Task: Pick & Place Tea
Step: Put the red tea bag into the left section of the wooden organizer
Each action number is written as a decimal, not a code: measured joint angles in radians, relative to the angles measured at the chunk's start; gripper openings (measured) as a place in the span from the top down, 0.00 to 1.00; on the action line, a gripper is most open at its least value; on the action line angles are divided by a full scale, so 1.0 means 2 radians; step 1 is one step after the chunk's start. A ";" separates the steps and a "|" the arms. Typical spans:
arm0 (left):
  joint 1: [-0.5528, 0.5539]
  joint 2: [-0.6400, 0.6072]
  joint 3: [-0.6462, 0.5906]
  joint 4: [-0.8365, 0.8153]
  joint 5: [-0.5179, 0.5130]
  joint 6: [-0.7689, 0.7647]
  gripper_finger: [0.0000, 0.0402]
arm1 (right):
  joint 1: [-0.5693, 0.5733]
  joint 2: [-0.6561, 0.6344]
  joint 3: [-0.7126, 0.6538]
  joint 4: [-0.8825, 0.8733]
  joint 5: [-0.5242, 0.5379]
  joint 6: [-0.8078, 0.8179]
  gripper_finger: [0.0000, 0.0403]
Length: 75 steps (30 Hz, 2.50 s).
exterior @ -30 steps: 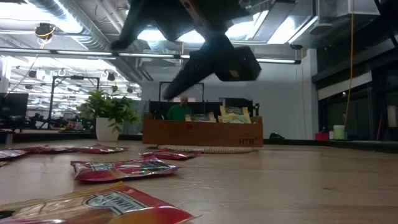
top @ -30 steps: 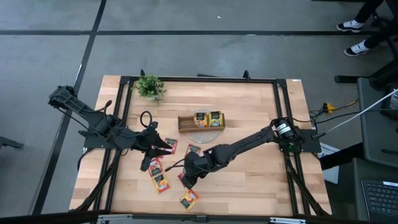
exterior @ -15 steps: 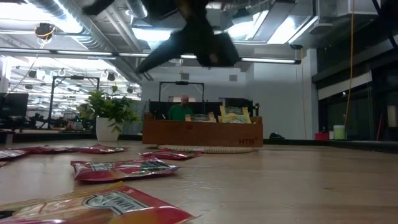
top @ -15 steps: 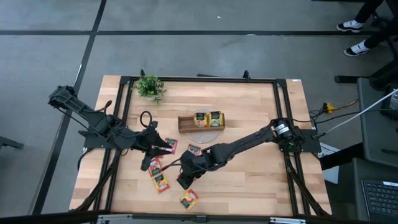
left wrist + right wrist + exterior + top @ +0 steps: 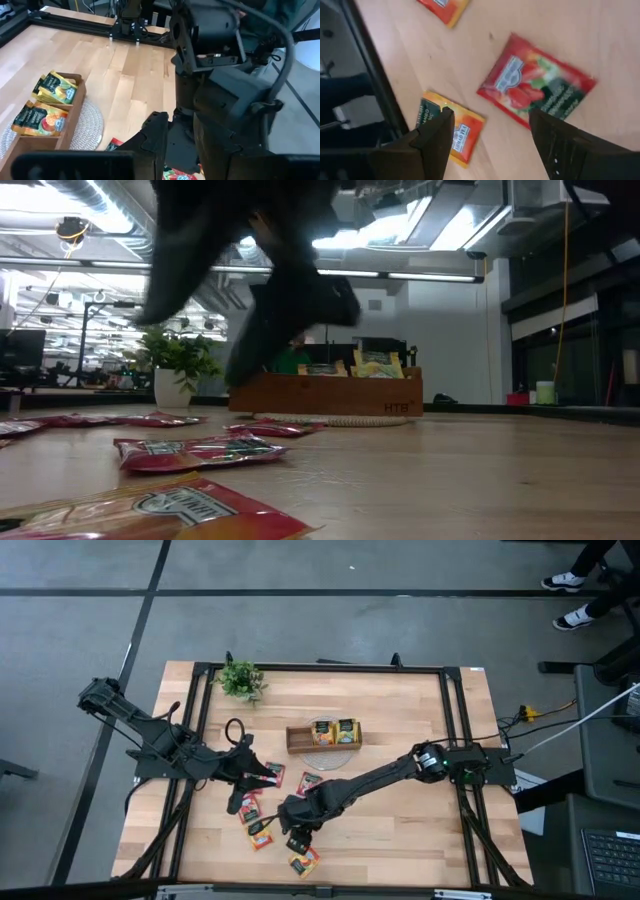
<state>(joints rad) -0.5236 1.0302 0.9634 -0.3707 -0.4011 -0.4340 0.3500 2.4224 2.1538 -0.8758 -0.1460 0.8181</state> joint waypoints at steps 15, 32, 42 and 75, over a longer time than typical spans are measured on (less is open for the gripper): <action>-0.007 0.000 0.000 -0.042 0.013 -0.057 0.77 | 0.018 0.006 0.027 -0.068 0.037 -0.109 0.90; -0.065 0.002 -0.111 0.021 -0.052 -0.233 0.77 | 0.023 0.006 0.017 -0.091 0.104 -0.271 0.99; -0.065 0.004 -0.111 0.020 -0.052 -0.268 0.77 | 0.040 0.006 0.016 -0.093 0.052 -0.465 1.00; -0.066 0.066 -0.111 0.000 -0.036 -0.389 0.77 | 0.013 0.041 0.016 -0.083 0.055 -0.516 1.00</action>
<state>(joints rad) -0.6548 1.1614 0.7414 -0.3698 -0.4728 -1.2114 0.3767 2.5035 2.1864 -1.0410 -0.0364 -0.2138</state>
